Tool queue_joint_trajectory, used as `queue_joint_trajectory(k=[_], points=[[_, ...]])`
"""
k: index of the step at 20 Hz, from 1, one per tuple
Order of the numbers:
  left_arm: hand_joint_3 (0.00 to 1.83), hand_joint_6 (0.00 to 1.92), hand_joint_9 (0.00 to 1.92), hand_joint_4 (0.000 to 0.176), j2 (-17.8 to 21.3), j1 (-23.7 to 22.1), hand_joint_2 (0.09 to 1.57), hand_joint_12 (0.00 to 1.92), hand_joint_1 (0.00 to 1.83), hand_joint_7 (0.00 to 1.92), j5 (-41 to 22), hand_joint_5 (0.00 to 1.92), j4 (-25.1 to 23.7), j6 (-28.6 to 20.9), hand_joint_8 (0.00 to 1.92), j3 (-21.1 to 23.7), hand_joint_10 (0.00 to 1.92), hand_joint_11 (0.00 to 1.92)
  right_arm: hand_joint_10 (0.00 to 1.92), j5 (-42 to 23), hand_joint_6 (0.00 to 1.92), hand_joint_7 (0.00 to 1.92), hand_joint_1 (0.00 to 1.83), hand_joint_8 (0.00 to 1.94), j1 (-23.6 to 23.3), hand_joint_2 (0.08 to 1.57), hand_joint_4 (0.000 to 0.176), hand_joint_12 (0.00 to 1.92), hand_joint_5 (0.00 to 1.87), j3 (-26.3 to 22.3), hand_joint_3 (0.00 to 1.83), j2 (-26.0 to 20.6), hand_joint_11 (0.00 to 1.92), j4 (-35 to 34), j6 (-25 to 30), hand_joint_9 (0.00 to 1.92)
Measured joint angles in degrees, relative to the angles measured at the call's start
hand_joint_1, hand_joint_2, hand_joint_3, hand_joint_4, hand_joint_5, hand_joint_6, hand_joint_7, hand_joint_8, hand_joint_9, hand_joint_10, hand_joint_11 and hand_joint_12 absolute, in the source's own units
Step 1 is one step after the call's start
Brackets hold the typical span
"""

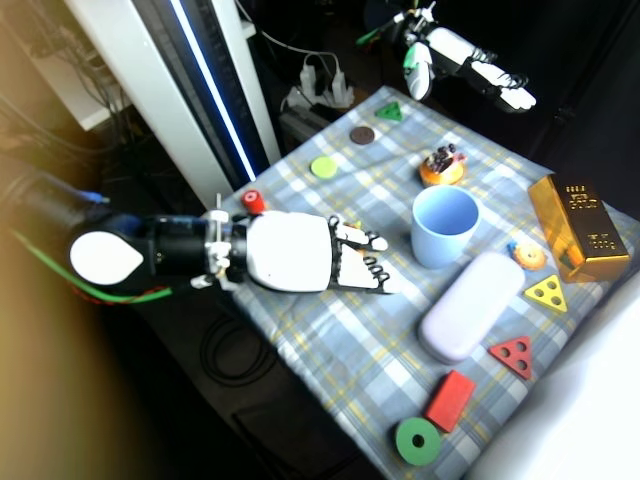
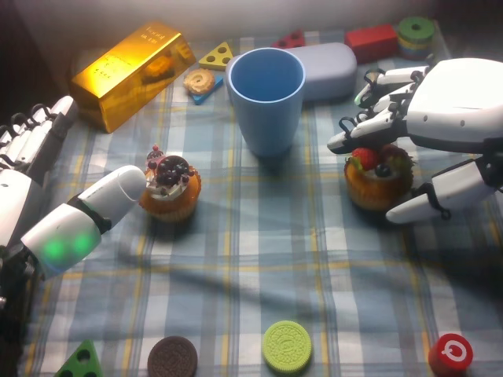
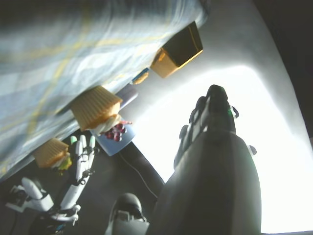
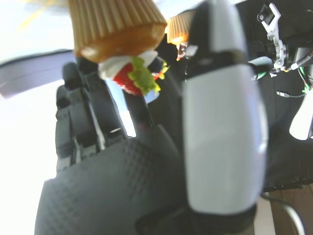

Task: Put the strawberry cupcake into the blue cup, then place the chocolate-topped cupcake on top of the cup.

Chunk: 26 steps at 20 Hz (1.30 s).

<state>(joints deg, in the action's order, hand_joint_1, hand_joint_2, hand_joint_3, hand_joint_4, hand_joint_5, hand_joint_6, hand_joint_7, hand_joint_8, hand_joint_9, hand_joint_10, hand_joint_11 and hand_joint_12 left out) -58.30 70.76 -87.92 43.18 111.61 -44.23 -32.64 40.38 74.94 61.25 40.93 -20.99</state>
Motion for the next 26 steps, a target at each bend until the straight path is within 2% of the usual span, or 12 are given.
queue_joint_trajectory(k=[5, 8, 9, 10, 11, 12, 13, 15, 17, 23, 24, 26], points=[[0.0, 0.0, 0.01, 0.077, 0.0, 0.0, 0.88, 0.0, 0.0, 0.02, 0.0, 0.03, -0.07, 0.0, 0.0, 0.0, 0.0, 0.0, 0.01, 0.07, 0.0, 0.88, 0.82, 0.0, -0.24, 1.06, 0.0, 0.75, 0.63, 0.33, 0.0, 0.02, 0.65, -0.2, 0.2, 0.97], [0.0, 0.0, 0.0, 0.088, 0.0, 0.0, 0.87, 0.0, 0.0, 0.02, 0.0, 0.03, 0.07, 0.0, 0.0, 0.0, 0.0, 0.0, 0.06, -0.07, 0.0, 1.05, 0.95, 0.01, -0.61, 1.13, 0.0, 1.32, 0.76, 0.46, 0.0, 0.0, 0.75, -0.46, 0.2, 1.2], [0.0, 0.01, 0.01, 0.081, 0.0, 0.0, 0.87, 0.0, 0.0, 0.03, 0.0, 0.04, -0.09, 0.0, 0.0, 0.0, 0.0, 0.0, 0.1, -0.09, 0.88, 1.1, 1.07, 0.02, -0.61, 1.17, 0.0, 1.43, 0.87, 0.72, 0.0, 0.02, 0.79, -0.81, 0.24, 1.25], [0.0, 0.01, 0.0, 0.07, 0.0, 0.0, 0.88, 0.0, 0.0, 0.03, 0.0, 0.05, -0.04, 0.0, 0.0, 0.0, 0.0, 0.0, 0.49, 0.0, 1.14, 1.18, 1.06, 0.01, -0.85, 1.19, 0.0, 1.56, 0.84, 0.81, 0.0, 0.0, 0.91, -0.87, 0.31, 1.22], [0.0, 0.0, 0.0, 0.077, 0.0, 0.0, 0.88, 0.0, 0.0, 0.03, 0.0, 0.04, 0.13, 0.0, 0.0, 0.0, 0.0, 0.0, 0.74, 0.07, 1.08, 1.07, 1.21, 0.87, -1.05, 1.16, 0.0, 1.57, 0.79, 0.81, 0.0, -0.09, 0.96, -0.83, 0.24, 1.19], [0.0, 0.0, 0.0, 0.082, 0.0, 0.0, 0.87, 0.0, 0.0, 0.02, -0.02, 0.03, -0.02, 0.0, 0.0, 0.0, 0.0, 0.0, 0.93, 0.33, 1.18, 1.05, 1.06, 0.54, -1.33, 1.18, 0.0, 1.59, 0.83, 0.81, 0.0, -0.13, 1.03, -0.81, 0.2, 1.18], [0.0, 0.0, 0.0, 0.079, 0.0, 0.0, 0.88, 0.0, 0.0, 0.01, -0.02, 0.03, -0.07, 0.0, 0.0, 0.02, 0.0, 0.0, 0.94, 0.79, 1.1, 1.03, 1.21, 0.99, -1.68, 1.16, 0.0, 1.57, 0.79, 0.81, 0.0, -0.24, 0.99, -0.66, 0.2, 1.11], [0.0, 0.0, 0.03, 0.076, 0.0, 0.02, 0.88, 0.0, 0.0, 0.02, -0.02, 0.03, 0.02, 0.0, 0.0, 0.02, 0.01, 0.0, 0.83, 1.09, 1.21, 1.11, 1.03, 0.31, -3.37, 1.19, 0.0, 1.5, 0.82, 0.74, 0.0, -0.96, 0.88, -0.39, 0.2, 1.08], [0.0, 0.01, 0.05, 0.069, 0.0, 0.09, 0.88, 0.0, 0.0, 0.03, 0.0, 0.04, 0.0, 0.0, 0.01, 0.02, 0.02, 0.0, 0.4, 0.26, 1.22, 1.13, 0.96, 0.04, -5.25, 1.19, 0.14, 1.37, 0.82, 0.24, 0.0, -2.25, 0.72, -0.85, 0.17, 1.07], [0.0, 0.01, 0.02, 0.085, 0.0, 0.11, 0.86, 0.0, 0.0, 0.0, -0.02, 0.03, 0.26, 0.0, 0.0, 0.02, 0.0, 0.0, 0.34, -0.42, 1.18, 1.17, 1.01, 0.01, -9.7, 1.18, 0.054, 1.4, 0.85, 0.15, 0.0, -2.84, 0.55, -1.27, 0.24, 1.0], [0.0, 0.01, 0.04, 0.087, 0.0, 0.11, 0.87, 0.0, 0.0, 0.02, -0.02, 0.05, 0.24, 0.0, 0.01, 0.02, 0.01, 0.0, 0.21, -0.72, 0.45, 1.09, 0.92, 0.0, -10.71, 1.14, 0.0, 1.37, 0.76, 0.15, 0.0, -2.95, 0.46, -1.27, 0.57, 0.97], [0.0, 0.01, 0.05, 0.07, 0.0, 0.11, 0.88, 0.0, 0.0, 0.04, 0.0, 0.05, 0.2, 0.0, 0.01, 0.02, 0.01, 0.0, 0.11, -0.92, 1.19, 1.09, 1.0, 0.0, -12.46, 1.19, 0.045, 1.26, 0.82, 0.39, 0.01, -2.95, 0.61, 0.11, 2.95, 1.1]])
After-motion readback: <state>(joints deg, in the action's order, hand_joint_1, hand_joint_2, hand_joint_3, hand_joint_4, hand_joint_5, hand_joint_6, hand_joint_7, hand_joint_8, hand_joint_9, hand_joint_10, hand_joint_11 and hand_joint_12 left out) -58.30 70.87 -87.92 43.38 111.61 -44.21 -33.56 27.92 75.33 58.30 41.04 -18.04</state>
